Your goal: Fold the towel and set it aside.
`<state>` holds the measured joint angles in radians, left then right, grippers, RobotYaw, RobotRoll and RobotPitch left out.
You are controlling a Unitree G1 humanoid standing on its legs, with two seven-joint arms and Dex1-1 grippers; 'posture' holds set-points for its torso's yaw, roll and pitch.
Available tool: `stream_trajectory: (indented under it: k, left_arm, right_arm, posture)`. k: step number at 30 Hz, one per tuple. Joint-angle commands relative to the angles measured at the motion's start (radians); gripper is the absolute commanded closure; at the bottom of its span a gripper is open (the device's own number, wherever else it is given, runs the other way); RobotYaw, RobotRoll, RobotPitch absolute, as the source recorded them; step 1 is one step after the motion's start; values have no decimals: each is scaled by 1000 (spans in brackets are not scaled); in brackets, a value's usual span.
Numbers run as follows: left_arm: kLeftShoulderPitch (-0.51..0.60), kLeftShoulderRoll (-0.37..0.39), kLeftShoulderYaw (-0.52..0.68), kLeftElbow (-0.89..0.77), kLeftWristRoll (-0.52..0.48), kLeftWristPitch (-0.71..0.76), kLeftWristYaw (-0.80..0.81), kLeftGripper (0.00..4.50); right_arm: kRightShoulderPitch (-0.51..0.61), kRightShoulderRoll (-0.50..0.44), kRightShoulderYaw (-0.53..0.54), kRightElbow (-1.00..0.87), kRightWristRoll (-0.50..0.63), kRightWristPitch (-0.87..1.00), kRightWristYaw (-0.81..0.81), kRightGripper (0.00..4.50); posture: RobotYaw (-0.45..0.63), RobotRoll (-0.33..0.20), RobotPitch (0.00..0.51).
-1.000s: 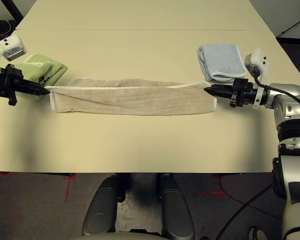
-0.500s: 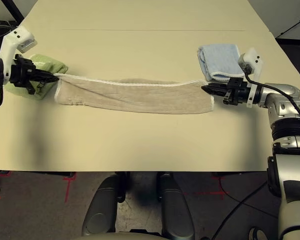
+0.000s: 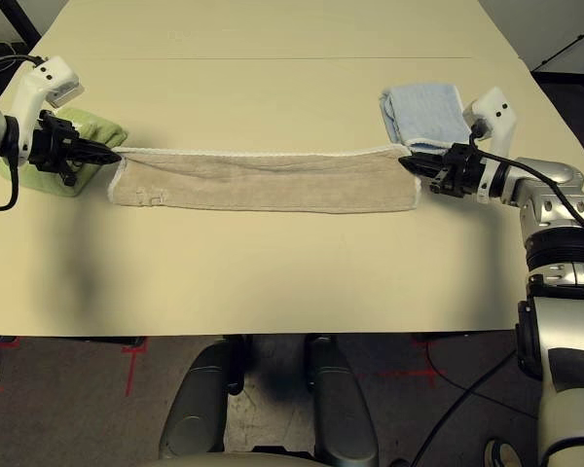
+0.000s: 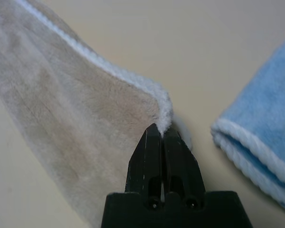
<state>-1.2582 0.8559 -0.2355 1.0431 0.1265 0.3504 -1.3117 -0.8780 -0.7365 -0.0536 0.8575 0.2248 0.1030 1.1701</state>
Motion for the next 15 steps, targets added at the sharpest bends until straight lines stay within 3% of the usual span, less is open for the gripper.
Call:
stream_trajectory:
  k: [1, 15]
  left_arm:
    - [-19, -11, 2, 36, 26, -7, 20, 4432]
    - [-38, -57, 5, 104, 53, -52, 83, 4432]
  right_arm:
    - [7, 10, 13, -39, -19, 32, -2, 4500]
    - [38, 6, 20, -146, -57, 127, -12, 4500]
  posture:
    - [115, 0, 251]
    - [116, 0, 252]
